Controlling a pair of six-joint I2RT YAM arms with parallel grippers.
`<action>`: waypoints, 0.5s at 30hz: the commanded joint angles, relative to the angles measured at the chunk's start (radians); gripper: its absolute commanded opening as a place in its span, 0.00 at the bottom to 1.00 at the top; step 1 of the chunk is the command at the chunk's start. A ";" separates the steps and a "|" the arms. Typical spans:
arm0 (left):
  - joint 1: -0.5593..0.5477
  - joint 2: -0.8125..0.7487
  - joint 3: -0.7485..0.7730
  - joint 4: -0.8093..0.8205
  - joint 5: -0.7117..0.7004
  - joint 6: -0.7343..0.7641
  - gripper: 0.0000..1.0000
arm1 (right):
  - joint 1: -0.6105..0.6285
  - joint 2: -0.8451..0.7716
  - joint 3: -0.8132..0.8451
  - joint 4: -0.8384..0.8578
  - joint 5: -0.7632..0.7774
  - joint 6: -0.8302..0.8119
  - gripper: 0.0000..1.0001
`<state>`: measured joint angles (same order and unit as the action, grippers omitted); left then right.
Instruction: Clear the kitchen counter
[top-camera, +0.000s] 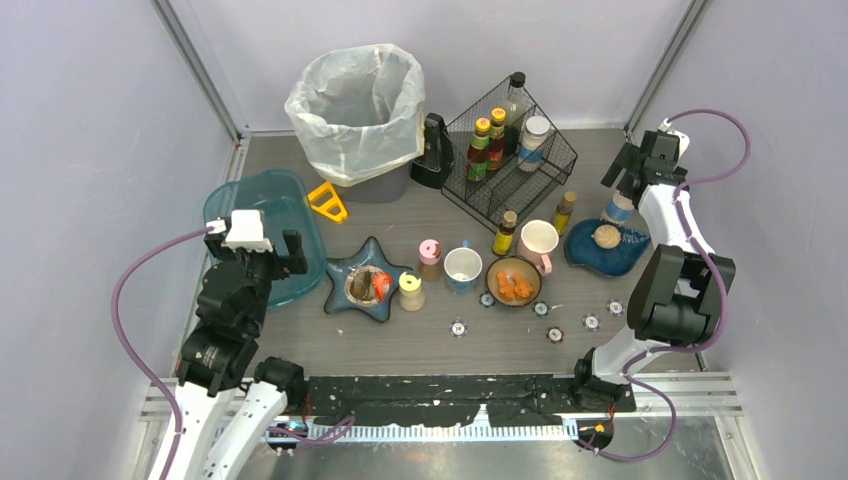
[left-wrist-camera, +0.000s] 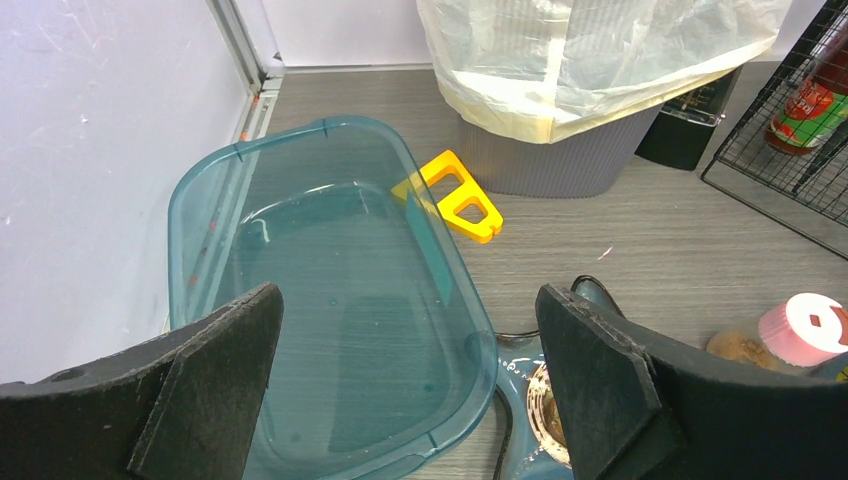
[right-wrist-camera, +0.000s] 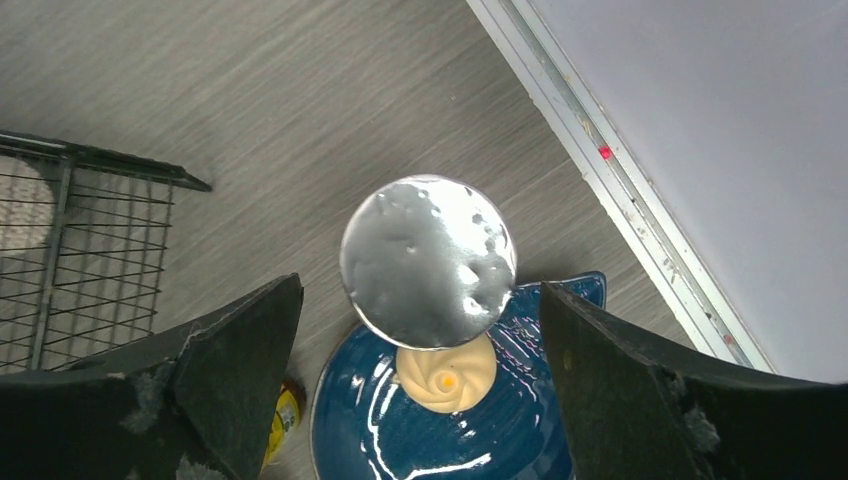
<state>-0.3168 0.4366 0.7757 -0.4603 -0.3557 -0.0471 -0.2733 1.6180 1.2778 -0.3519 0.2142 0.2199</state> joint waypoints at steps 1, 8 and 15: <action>-0.004 0.009 0.001 0.052 0.010 -0.001 0.99 | -0.020 -0.003 -0.022 0.059 -0.006 0.003 0.90; -0.004 0.014 0.001 0.052 0.013 0.001 0.99 | -0.025 -0.003 -0.032 0.092 0.009 -0.034 0.69; -0.004 0.015 0.000 0.052 0.022 0.001 0.99 | -0.024 -0.012 -0.016 0.105 -0.047 -0.056 0.33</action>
<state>-0.3168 0.4438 0.7753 -0.4603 -0.3477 -0.0452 -0.2920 1.6257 1.2396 -0.3065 0.2050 0.1795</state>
